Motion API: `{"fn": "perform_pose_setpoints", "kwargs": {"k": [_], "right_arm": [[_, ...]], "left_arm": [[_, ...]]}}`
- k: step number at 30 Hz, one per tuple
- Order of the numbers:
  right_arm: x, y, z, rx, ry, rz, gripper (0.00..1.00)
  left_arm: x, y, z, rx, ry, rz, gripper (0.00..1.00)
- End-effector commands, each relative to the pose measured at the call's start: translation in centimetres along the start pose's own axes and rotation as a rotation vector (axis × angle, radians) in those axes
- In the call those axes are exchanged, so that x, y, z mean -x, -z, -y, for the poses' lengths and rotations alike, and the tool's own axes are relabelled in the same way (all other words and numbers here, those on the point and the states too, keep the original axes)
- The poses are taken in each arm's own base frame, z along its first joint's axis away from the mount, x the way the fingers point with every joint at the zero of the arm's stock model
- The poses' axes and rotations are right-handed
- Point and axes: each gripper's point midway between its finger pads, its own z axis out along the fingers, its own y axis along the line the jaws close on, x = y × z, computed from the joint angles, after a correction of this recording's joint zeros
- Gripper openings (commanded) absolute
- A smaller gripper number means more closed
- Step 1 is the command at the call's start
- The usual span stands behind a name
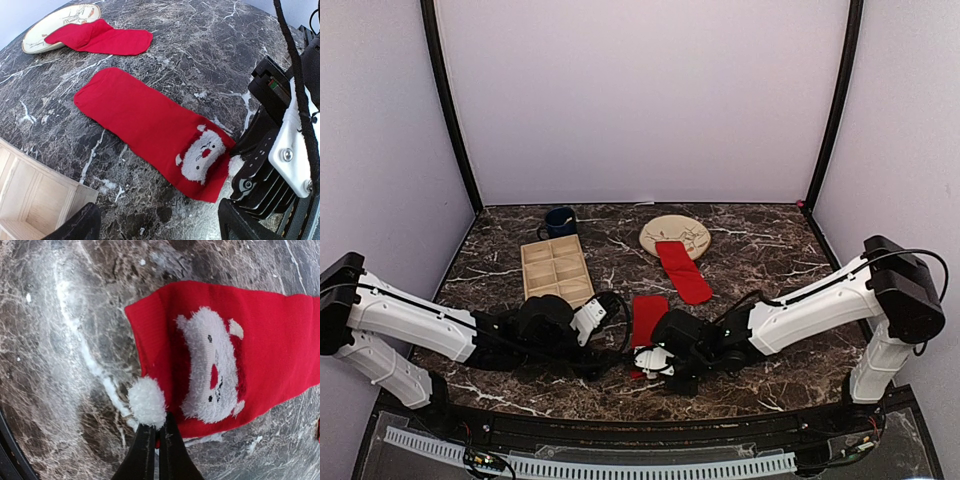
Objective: Roll the socks
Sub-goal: Pick up the sock from the center of the board.
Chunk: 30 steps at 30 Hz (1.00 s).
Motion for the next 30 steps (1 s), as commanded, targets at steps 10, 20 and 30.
{"fn": "perform_pose_setpoints", "kwargs": {"k": [10,20,30], "right_arm": [[1.4,1.6,-1.0,0.244,-0.162,0.0,0.0],[1.2,1.5,-0.9,0.436,-0.302,-0.023,0.0],[2.0,2.0,-0.2,0.569,-0.418,0.011,0.0]], "left_arm": [[0.4,1.1,0.2,-0.023,0.022,0.057,0.84],[0.0,0.5,1.9,-0.111,-0.018,0.052,0.84],[-0.9,0.0,3.6,-0.204,-0.07,0.025,0.84]]}}
